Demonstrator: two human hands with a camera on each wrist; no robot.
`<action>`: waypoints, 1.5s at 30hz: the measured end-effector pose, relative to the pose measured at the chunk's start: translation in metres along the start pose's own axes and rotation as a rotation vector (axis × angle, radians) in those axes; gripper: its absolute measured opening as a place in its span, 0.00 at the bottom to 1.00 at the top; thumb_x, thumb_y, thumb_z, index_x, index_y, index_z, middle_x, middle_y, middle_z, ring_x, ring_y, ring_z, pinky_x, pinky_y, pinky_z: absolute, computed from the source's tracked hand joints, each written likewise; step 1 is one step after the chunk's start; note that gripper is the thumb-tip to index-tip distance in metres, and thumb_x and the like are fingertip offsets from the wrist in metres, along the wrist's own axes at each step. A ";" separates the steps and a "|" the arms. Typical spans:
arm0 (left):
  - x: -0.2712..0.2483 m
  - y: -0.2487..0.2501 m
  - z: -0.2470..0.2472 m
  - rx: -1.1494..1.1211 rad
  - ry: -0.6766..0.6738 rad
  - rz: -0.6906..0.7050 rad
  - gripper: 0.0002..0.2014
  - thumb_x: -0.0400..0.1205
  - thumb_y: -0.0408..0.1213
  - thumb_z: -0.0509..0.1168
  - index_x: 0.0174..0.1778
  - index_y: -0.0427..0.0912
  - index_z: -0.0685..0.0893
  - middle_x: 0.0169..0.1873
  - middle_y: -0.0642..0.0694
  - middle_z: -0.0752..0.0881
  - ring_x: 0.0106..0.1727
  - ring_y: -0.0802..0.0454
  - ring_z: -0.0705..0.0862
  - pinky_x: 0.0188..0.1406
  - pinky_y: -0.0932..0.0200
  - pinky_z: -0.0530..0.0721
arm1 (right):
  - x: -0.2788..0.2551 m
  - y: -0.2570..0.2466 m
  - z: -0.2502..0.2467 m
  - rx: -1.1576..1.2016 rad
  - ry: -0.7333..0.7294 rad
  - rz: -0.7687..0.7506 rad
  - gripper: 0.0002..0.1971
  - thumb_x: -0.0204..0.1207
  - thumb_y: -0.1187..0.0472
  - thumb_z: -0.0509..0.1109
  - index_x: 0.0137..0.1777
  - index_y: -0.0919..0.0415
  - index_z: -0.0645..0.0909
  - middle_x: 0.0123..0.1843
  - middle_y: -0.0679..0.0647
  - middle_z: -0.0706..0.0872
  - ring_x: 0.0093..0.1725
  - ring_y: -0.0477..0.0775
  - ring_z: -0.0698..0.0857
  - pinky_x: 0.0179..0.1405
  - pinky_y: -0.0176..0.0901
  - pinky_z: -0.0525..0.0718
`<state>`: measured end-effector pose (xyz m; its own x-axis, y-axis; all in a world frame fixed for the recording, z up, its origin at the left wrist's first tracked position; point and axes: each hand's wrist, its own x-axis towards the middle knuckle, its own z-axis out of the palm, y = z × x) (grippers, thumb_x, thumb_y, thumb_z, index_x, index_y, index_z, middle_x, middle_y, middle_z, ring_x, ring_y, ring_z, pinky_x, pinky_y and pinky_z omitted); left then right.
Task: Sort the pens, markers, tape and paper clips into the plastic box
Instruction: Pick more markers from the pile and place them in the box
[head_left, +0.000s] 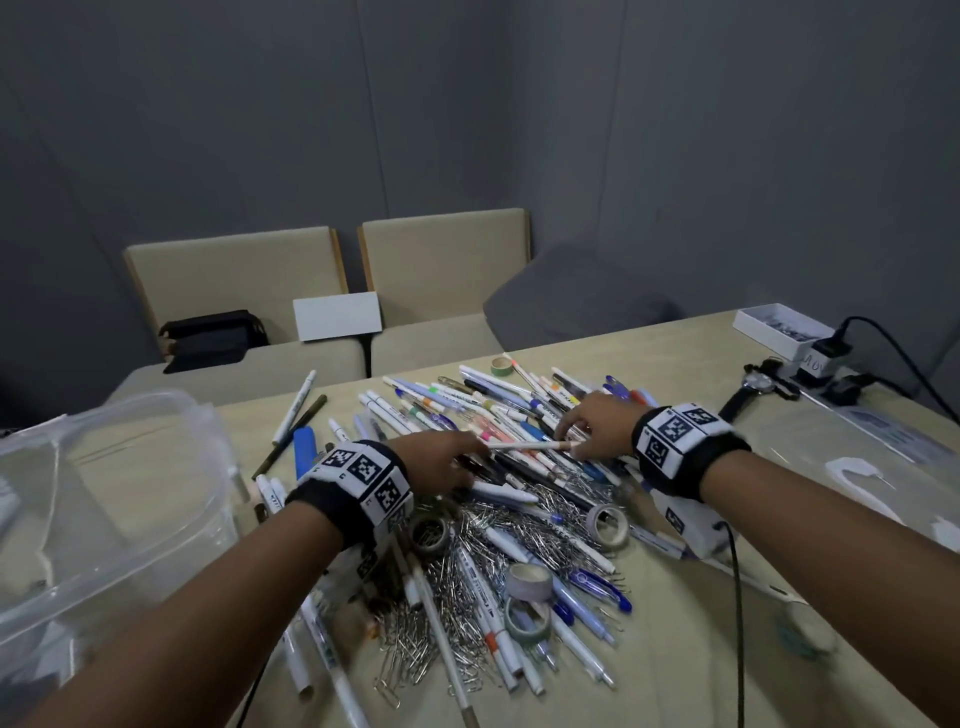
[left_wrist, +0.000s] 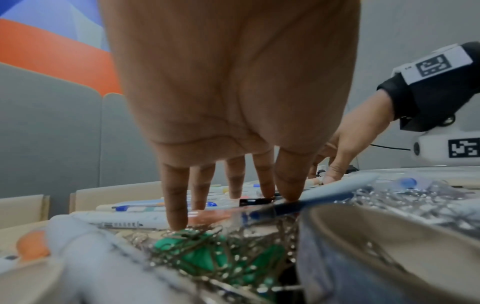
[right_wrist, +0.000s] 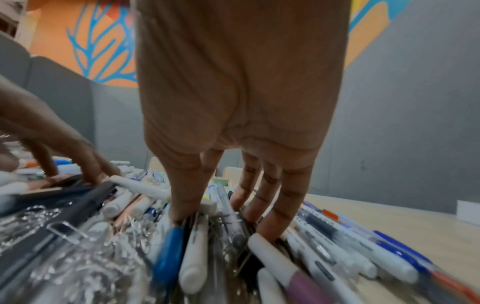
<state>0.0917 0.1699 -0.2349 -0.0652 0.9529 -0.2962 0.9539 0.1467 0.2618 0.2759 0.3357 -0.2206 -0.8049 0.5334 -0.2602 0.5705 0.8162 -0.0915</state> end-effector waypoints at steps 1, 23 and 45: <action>-0.001 -0.001 0.001 0.001 -0.007 0.004 0.19 0.85 0.39 0.62 0.73 0.52 0.75 0.69 0.49 0.78 0.67 0.48 0.79 0.64 0.55 0.76 | -0.001 0.002 0.001 0.007 -0.014 0.002 0.18 0.78 0.56 0.71 0.68 0.46 0.82 0.46 0.45 0.76 0.53 0.51 0.80 0.41 0.37 0.70; -0.047 0.004 0.017 0.057 0.137 0.093 0.14 0.78 0.32 0.70 0.58 0.48 0.84 0.57 0.49 0.85 0.57 0.50 0.82 0.59 0.47 0.82 | -0.028 -0.050 0.002 0.164 0.003 -0.237 0.21 0.72 0.48 0.76 0.65 0.47 0.82 0.53 0.42 0.75 0.59 0.48 0.75 0.60 0.44 0.74; -0.110 -0.001 0.041 0.001 0.207 0.001 0.19 0.80 0.27 0.61 0.61 0.52 0.87 0.77 0.48 0.72 0.69 0.51 0.79 0.65 0.56 0.82 | 0.005 -0.122 -0.021 0.107 0.020 -0.305 0.20 0.74 0.59 0.76 0.66 0.52 0.81 0.64 0.52 0.81 0.53 0.47 0.77 0.50 0.39 0.73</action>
<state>0.1102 0.0542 -0.2406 -0.1236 0.9872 -0.1004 0.9543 0.1460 0.2608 0.1992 0.2435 -0.1909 -0.9439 0.2729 -0.1859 0.3155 0.9117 -0.2633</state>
